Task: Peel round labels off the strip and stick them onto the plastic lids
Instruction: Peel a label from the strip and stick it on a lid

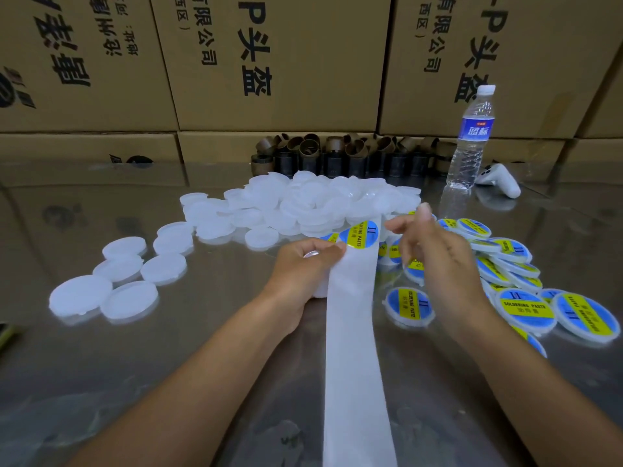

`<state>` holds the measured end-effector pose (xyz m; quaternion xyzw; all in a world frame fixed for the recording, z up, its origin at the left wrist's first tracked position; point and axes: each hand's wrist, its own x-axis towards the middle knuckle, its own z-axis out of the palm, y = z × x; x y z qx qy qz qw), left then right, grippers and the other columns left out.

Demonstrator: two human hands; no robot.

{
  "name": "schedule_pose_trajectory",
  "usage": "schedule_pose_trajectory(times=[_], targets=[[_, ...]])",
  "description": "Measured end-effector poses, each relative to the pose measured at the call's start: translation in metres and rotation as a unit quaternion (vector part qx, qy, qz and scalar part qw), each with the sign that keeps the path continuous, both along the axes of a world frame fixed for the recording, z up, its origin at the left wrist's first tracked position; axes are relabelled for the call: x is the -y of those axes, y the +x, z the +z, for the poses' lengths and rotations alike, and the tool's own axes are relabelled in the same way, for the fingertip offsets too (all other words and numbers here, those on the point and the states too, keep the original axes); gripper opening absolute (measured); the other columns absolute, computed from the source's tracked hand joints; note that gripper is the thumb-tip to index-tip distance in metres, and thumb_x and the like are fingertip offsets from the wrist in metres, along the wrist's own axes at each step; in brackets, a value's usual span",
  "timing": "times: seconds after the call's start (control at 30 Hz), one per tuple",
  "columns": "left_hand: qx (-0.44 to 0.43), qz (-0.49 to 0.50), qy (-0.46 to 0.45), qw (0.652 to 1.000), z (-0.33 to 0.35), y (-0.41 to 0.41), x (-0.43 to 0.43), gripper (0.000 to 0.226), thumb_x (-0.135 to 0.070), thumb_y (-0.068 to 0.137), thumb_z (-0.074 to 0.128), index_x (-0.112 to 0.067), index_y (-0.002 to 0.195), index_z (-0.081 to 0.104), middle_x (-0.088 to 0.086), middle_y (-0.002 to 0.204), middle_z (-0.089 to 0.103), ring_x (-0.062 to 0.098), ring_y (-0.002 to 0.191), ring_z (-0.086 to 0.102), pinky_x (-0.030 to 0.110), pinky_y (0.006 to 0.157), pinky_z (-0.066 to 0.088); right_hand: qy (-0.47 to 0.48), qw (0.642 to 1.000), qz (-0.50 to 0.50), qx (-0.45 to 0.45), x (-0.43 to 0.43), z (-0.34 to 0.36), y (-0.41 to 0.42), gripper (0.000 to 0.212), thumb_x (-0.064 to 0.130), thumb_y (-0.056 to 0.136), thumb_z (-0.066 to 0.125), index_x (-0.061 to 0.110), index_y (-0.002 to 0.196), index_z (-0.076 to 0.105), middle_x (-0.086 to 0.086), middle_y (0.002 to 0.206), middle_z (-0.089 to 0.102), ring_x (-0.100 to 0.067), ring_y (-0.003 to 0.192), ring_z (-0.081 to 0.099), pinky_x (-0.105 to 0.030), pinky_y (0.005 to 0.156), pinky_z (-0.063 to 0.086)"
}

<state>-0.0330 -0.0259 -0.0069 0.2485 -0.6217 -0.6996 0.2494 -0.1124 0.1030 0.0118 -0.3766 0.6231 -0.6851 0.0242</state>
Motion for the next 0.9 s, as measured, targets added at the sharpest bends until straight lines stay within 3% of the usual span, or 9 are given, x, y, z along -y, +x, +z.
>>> schedule_pose_trajectory(times=[0.07, 0.13, 0.27, 0.43, 0.53, 0.6, 0.73, 0.83, 0.9], targets=[[0.001, 0.012, 0.005, 1.000, -0.001, 0.000, 0.001, 0.013, -0.019, 0.086, 0.070, -0.007, 0.090, 0.066, 0.012, 0.092, 0.067, 0.022, 0.077, 0.061, 0.036, 0.078, 0.052, -0.046, 0.998, -0.003, 0.049, 0.000, 0.003, -0.005, 0.046, 0.058, 0.076, 0.037, 0.025, 0.053, 0.059, 0.007, 0.077, 0.065, 0.000, 0.075, 0.059, -0.016, 0.074, 0.044], [0.008, 0.028, 0.003, 1.000, -0.001, 0.000, 0.002, 0.012, -0.018, 0.084, 0.072, -0.009, 0.090, 0.066, 0.012, 0.096, 0.068, 0.023, 0.079, 0.062, 0.038, 0.082, 0.053, -0.052, 0.996, 0.026, 0.069, 0.000, 0.004, -0.007, 0.045, 0.061, 0.073, 0.037, 0.028, 0.063, 0.065, 0.013, 0.082, 0.070, -0.004, 0.083, 0.065, -0.023, 0.077, 0.048], [0.001, 0.070, 0.005, 0.998, -0.001, -0.003, 0.000, 0.015, -0.015, 0.081, 0.075, -0.014, 0.092, 0.064, 0.006, 0.091, 0.065, 0.020, 0.077, 0.061, 0.033, 0.079, 0.055, 0.011, 0.993, 0.098, 0.064, 0.003, 0.000, -0.002, 0.044, 0.060, 0.076, 0.033, 0.037, 0.099, 0.063, 0.007, 0.106, 0.066, -0.006, 0.090, 0.067, -0.017, 0.074, 0.053], [-0.099, 0.114, 0.022, 0.988, 0.009, -0.002, 0.002, 0.003, -0.012, 0.088, 0.066, -0.015, 0.087, 0.064, 0.003, 0.092, 0.070, 0.025, 0.087, 0.070, 0.037, 0.085, 0.053, 0.038, 0.988, 0.126, 0.075, 0.005, -0.002, 0.000, 0.042, 0.057, 0.076, 0.033, 0.039, 0.107, 0.055, 0.000, 0.112, 0.063, -0.005, 0.091, 0.067, -0.011, 0.071, 0.051], [-0.203, 0.006, 0.167, 0.965, 0.017, 0.002, 0.002, 0.007, -0.018, 0.092, 0.058, -0.013, 0.088, 0.061, 0.003, 0.079, 0.073, 0.023, 0.075, 0.072, 0.032, 0.069, 0.058, 0.050, 0.987, 0.137, 0.071, 0.004, -0.002, 0.000, 0.040, 0.058, 0.076, 0.033, 0.042, 0.107, 0.054, 0.004, 0.111, 0.063, -0.005, 0.093, 0.067, -0.013, 0.076, 0.052], [-0.201, -0.099, 0.236, 0.946, 0.017, 0.005, 0.000, 0.021, -0.031, 0.089, 0.056, -0.011, 0.091, 0.059, 0.007, 0.082, 0.073, 0.024, 0.075, 0.072, 0.032, 0.066, 0.060, 0.050, 0.986, 0.145, 0.062, 0.003, -0.003, 0.001, 0.039, 0.058, 0.078, 0.034, 0.042, 0.107, 0.055, 0.010, 0.105, 0.066, -0.004, 0.090, 0.068, -0.014, 0.075, 0.052], [-0.099, -0.209, 0.209, 0.950, 0.009, 0.001, -0.005, 0.044, -0.049, 0.094, 0.039, -0.009, 0.095, 0.059, 0.012, 0.098, 0.071, 0.027, 0.088, 0.070, 0.037, 0.078, 0.054, 0.009, 0.998, 0.067, 0.018, 0.004, -0.004, 0.000, 0.015, 0.032, 0.090, 0.053, 0.035, 0.105, 0.057, 0.003, 0.090, 0.070, -0.008, 0.081, 0.068, -0.020, 0.071, 0.053], [-0.072, -0.195, 0.195, 0.958, 0.006, -0.001, -0.005, 0.049, -0.052, 0.096, 0.034, -0.009, 0.092, 0.058, 0.010, 0.087, 0.072, 0.027, 0.080, 0.071, 0.035, 0.080, 0.052, -0.009, 0.998, -0.046, -0.039, 0.001, -0.004, -0.006, 0.031, 0.008, 0.088, 0.062, 0.038, 0.096, 0.056, 0.009, 0.075, 0.067, -0.009, 0.075, 0.064, -0.032, 0.072, 0.049], [-0.067, -0.185, 0.188, 0.962, 0.006, -0.001, -0.003, 0.049, -0.052, 0.096, 0.034, -0.010, 0.090, 0.058, 0.009, 0.082, 0.072, 0.027, 0.077, 0.071, 0.034, 0.078, 0.053, -0.031, 0.997, -0.058, -0.033, -0.001, -0.002, -0.008, 0.036, 0.002, 0.088, 0.060, 0.036, 0.095, 0.056, 0.010, 0.070, 0.065, -0.009, 0.071, 0.061, -0.030, 0.070, 0.048]])
